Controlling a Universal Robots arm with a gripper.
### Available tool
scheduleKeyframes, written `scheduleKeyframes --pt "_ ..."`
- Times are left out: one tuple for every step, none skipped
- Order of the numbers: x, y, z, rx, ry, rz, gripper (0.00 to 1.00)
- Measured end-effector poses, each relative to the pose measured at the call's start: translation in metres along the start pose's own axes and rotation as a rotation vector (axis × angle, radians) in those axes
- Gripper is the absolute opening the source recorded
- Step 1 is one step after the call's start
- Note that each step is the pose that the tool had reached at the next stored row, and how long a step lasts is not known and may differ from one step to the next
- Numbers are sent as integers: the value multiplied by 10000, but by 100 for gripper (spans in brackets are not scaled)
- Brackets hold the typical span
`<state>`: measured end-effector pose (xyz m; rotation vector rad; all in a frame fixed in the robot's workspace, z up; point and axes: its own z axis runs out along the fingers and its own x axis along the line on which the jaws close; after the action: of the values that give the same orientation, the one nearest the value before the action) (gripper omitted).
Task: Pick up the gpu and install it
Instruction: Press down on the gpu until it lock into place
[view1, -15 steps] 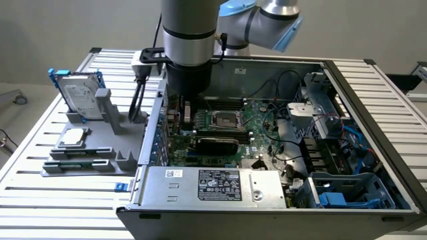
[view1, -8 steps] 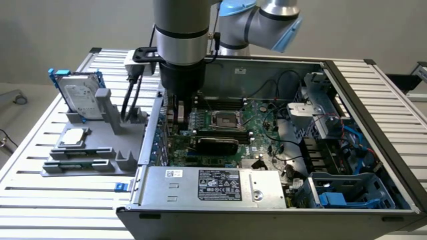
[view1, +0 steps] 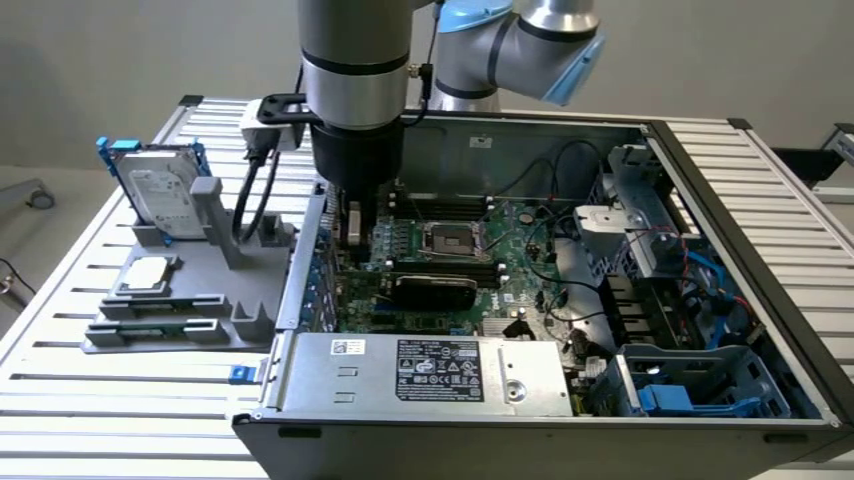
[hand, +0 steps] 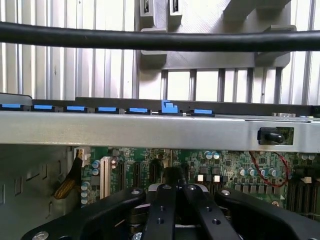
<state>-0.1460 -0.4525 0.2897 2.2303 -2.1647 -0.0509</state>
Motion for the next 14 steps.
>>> scheduleKeyframes --pt "1 3 -3 -2 11 -1 11" --pt "3 6 -6 -5 20 -4 11" --pt "3 9 -9 -7 23 -5 11" --pt "3 11 -15 -10 26 -9 11" --pt "4 15 -23 -14 29 -11 11" --pt "4 18 -30 -17 29 -14 11" --pt "4 22 -37 -20 29 -16 11" --pt "4 26 -45 -23 30 -18 11" --pt "5 31 -52 -25 29 -20 11" --pt "5 37 -57 -27 29 -22 11" --pt "5 44 -62 -30 29 -23 11" --pt "5 53 -67 -33 31 -23 11" --pt "5 63 -70 -37 33 -23 11" --pt "5 74 -71 -41 34 -24 11"
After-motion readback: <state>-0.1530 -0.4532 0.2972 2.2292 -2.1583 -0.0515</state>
